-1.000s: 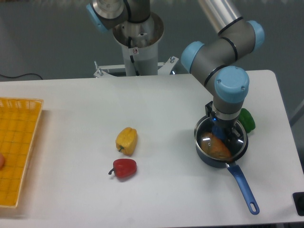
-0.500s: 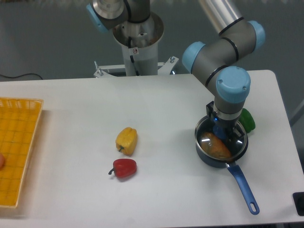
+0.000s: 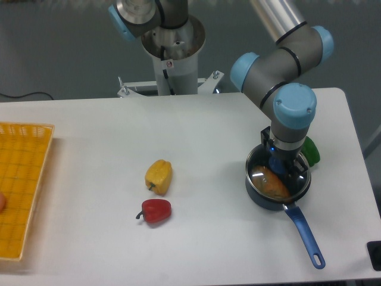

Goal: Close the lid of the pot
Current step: 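Press the lid down to seat it on the saucepan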

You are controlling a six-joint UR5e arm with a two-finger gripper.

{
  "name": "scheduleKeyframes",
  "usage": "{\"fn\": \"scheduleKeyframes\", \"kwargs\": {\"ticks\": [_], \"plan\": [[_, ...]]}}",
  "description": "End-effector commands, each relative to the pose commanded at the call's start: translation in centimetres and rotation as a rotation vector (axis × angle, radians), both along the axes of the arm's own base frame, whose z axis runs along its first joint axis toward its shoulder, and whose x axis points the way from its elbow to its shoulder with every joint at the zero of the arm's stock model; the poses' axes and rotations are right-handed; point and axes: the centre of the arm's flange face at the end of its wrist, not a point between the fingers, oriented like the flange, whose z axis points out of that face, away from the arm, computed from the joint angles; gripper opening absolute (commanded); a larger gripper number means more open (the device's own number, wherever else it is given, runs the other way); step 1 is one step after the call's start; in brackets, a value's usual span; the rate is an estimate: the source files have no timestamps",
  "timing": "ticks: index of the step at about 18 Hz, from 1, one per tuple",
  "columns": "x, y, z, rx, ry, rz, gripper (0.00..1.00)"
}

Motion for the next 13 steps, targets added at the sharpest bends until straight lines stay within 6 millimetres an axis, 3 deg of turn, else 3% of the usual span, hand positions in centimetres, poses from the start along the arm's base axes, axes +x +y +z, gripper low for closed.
{"fn": "scheduleKeyframes", "kwargs": {"ticks": [13], "plan": [[-0.74,0.49,-0.10,0.005,0.005,0.014,0.56]]}}
